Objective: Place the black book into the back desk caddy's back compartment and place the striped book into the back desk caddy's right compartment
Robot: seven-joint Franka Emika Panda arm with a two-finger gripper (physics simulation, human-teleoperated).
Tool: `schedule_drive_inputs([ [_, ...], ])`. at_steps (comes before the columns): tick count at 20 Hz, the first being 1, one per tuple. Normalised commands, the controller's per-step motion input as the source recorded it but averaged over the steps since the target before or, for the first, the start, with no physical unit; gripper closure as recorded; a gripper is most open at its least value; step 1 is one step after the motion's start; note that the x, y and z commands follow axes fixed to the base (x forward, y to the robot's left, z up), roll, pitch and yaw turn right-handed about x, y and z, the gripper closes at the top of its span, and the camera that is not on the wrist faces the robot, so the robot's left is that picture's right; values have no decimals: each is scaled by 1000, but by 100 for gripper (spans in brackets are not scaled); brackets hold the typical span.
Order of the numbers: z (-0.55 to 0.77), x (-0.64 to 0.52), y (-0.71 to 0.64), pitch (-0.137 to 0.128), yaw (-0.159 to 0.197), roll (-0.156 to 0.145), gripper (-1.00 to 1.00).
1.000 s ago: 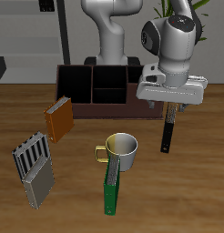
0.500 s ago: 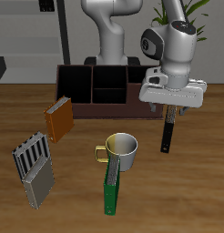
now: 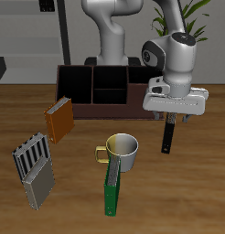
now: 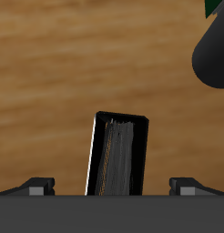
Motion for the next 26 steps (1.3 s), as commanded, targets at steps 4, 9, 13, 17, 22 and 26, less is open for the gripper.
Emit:
schedule_drive_inputs([
  [4, -288, 41, 110, 63, 31, 36, 100],
  [9, -24, 8, -62, 17, -4, 5, 100],
  [13, 252, 75, -223, -10, 39, -13, 100],
  [17, 729, 110, -508, -93, 129, -15, 100],
  [22, 862, 239, -676, -50, 156, 27, 100],
  [26, 805, 208, -978, -51, 54, -82, 100],
])
